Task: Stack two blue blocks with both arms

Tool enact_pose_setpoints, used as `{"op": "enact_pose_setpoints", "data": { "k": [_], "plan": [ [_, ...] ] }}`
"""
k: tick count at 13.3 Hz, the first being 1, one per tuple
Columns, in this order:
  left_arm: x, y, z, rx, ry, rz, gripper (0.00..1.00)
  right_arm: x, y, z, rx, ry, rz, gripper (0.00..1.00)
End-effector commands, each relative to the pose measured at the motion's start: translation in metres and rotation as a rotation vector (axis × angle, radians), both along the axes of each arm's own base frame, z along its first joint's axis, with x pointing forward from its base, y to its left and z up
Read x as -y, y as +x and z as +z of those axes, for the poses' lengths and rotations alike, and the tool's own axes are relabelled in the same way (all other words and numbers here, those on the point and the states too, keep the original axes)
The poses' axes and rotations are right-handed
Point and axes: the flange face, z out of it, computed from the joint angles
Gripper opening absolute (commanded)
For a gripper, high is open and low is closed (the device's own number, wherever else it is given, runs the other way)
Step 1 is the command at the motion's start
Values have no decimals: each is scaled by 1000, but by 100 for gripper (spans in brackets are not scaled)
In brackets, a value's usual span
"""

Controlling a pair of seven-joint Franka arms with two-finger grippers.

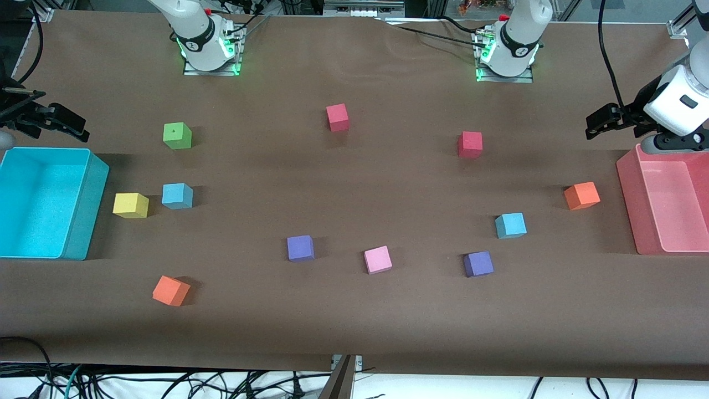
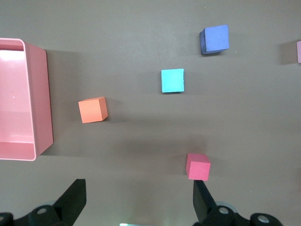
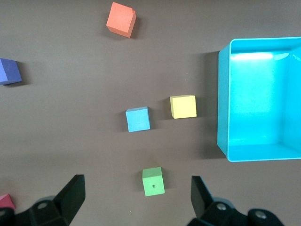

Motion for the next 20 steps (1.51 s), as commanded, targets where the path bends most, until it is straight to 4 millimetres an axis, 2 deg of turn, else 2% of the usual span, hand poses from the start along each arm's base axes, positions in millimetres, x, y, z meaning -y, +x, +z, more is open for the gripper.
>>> {"op": "enact_pose_setpoints", "data": {
  "k": [1, 20],
  "plan": [
    [-2, 4, 6, 5, 6, -11, 100, 0, 3, 4, -3, -9, 0, 99],
    [-7, 4, 6, 0, -5, 0, 100, -4, 0, -12, -43, -3, 14, 99]
  ]
}}
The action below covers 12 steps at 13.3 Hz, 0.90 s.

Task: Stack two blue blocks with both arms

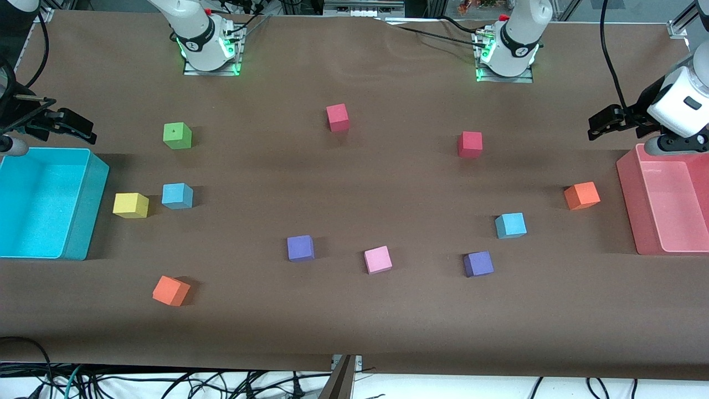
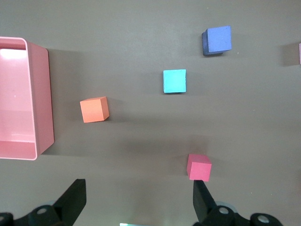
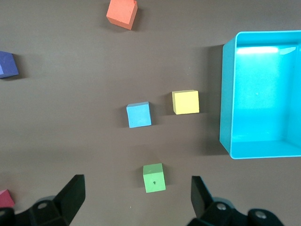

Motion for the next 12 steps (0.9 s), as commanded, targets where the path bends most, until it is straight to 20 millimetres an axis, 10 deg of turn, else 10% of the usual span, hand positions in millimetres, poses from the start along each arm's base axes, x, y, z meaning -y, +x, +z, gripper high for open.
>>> {"op": "enact_pose_setpoints", "data": {
  "k": [1, 7, 12],
  "plan": [
    [-2, 3, 6, 1, -5, -9, 100, 1, -3, -6, -19, -1, 7, 99],
    [-1, 3, 6, -1, -7, -9, 100, -2, 4, -89, -76, -1, 15, 99],
    [0, 1, 9, 5, -8, -12, 100, -5, 10, -208, 19, 1, 28, 99]
  ]
}}
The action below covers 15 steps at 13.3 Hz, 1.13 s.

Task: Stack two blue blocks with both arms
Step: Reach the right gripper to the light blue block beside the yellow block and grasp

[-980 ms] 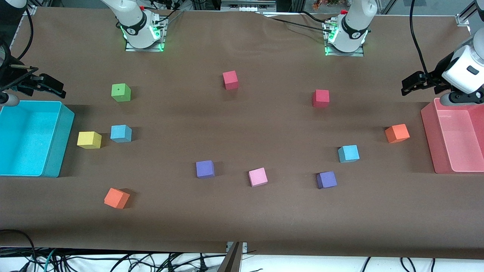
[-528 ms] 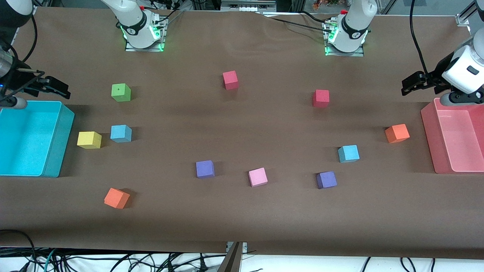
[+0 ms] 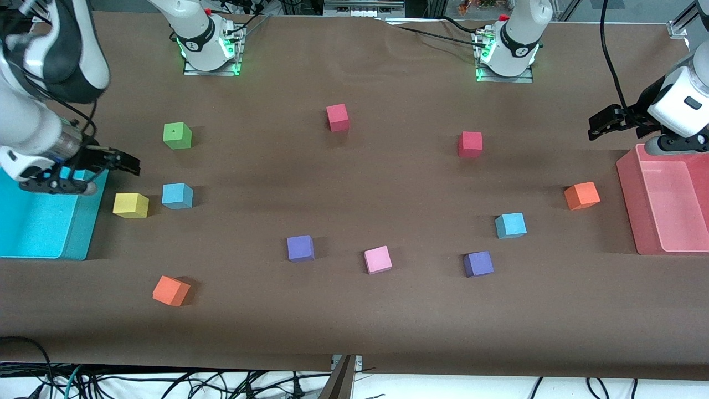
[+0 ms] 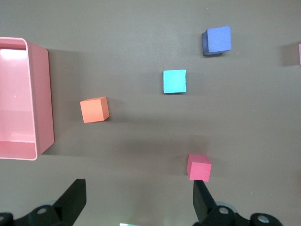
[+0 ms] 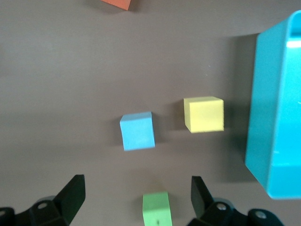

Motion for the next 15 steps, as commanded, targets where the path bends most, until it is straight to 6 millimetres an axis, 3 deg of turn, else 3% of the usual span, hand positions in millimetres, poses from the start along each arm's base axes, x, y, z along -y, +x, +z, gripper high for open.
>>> {"op": "enact_pose_setpoints", "data": {
  "k": [1, 4, 6, 9, 15],
  "plan": [
    [0, 1, 9, 7, -6, -12, 100, -2, -8, -63, 47, 1, 14, 99],
    [1, 0, 11, 8, -8, -15, 100, -5, -18, -123, 70, 5, 24, 99],
    [2, 0, 11, 10, -8, -15, 100, -8, -18, -146, 61, 8, 31, 99],
    [2, 1, 11, 11, -8, -15, 100, -14, -19, -168, 43, 17, 43, 99],
    [5, 1, 12, 16, -8, -20, 100, 2, -32, -202, -27, 27, 113, 99]
  ]
}}
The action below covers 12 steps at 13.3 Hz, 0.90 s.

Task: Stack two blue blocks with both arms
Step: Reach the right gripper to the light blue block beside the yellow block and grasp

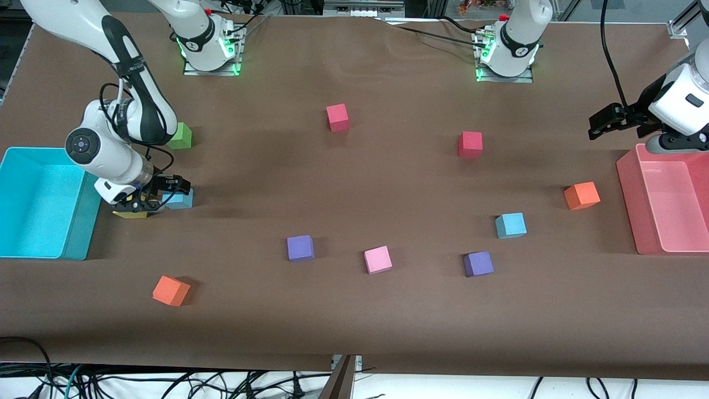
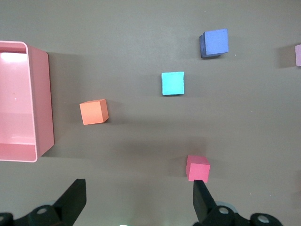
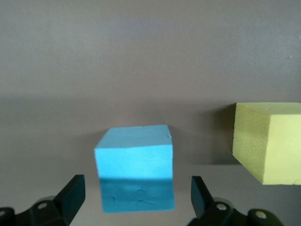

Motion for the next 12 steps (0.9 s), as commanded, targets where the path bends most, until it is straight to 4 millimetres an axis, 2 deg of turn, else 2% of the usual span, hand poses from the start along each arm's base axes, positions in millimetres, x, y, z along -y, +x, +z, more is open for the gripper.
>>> {"op": "enact_pose_setpoints", "data": {
  "k": [1, 6, 7, 8, 10, 12],
  "plan": [
    [0, 0, 7, 6, -8, -12, 100, 5, -4, -14, -4, 9, 29, 99],
    [3, 0, 6, 6, -8, -16, 100, 3, 0, -29, 41, 10, 25, 98],
    [3, 0, 6, 6, -8, -16, 100, 3, 1, -31, 44, 10, 25, 94],
    [3, 1, 7, 8, -8, -16, 100, 3, 1, -31, 44, 10, 26, 85],
    [3, 1, 7, 8, -8, -16, 100, 3, 1, -31, 44, 10, 25, 49],
    [3, 1, 7, 8, -8, -16, 100, 1, 1, -29, 46, 11, 29, 29]
  ]
}}
